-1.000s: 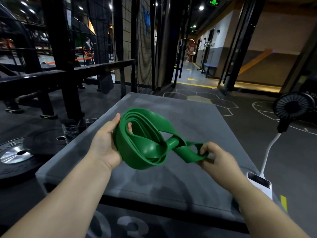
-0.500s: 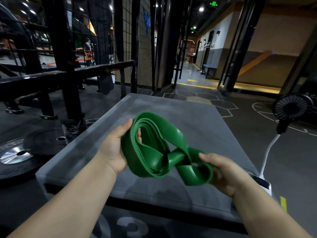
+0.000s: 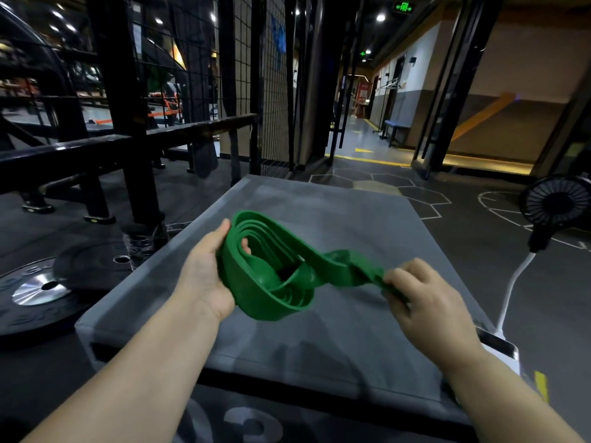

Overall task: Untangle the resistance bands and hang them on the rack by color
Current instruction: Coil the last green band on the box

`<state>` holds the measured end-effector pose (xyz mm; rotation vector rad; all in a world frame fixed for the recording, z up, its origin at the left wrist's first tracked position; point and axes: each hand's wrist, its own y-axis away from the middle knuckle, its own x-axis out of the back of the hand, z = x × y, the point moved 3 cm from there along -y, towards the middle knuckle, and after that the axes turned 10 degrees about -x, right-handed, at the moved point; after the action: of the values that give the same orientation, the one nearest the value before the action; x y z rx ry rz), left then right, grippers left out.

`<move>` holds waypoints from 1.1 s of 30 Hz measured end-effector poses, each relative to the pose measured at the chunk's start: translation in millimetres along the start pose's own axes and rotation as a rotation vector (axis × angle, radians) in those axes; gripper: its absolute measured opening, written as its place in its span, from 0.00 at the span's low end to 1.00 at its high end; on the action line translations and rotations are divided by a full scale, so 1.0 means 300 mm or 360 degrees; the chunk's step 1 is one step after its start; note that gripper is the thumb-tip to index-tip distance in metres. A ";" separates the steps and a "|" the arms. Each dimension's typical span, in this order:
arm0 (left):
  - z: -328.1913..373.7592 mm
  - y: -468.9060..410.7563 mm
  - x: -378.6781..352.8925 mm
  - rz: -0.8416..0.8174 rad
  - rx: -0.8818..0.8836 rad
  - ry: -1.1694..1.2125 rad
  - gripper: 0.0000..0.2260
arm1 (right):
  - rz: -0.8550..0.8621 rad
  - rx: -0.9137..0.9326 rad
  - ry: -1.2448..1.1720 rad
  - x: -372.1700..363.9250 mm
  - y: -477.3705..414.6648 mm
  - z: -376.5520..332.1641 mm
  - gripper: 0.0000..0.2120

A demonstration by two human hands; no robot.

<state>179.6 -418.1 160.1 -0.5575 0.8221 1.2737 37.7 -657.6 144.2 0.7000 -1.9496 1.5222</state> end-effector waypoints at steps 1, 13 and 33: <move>-0.004 -0.001 -0.003 -0.0025 -0.0009 -0.0027 0.11 | 0.0013 0.0129 0.0018 -0.007 0.002 -0.028 0.17; -0.118 0.059 -0.048 -0.0365 0.0169 -0.0589 0.12 | -0.0360 0.0105 -0.0340 -0.028 0.004 -0.132 0.27; -0.149 0.081 -0.070 -0.0249 -0.0051 -0.0527 0.11 | -0.0578 -0.1756 -0.2141 -0.139 0.042 -0.020 0.18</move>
<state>144.3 -459.5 151.6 -0.4129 0.4734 1.1956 59.0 -646.6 107.3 1.5362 -2.7508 -0.6123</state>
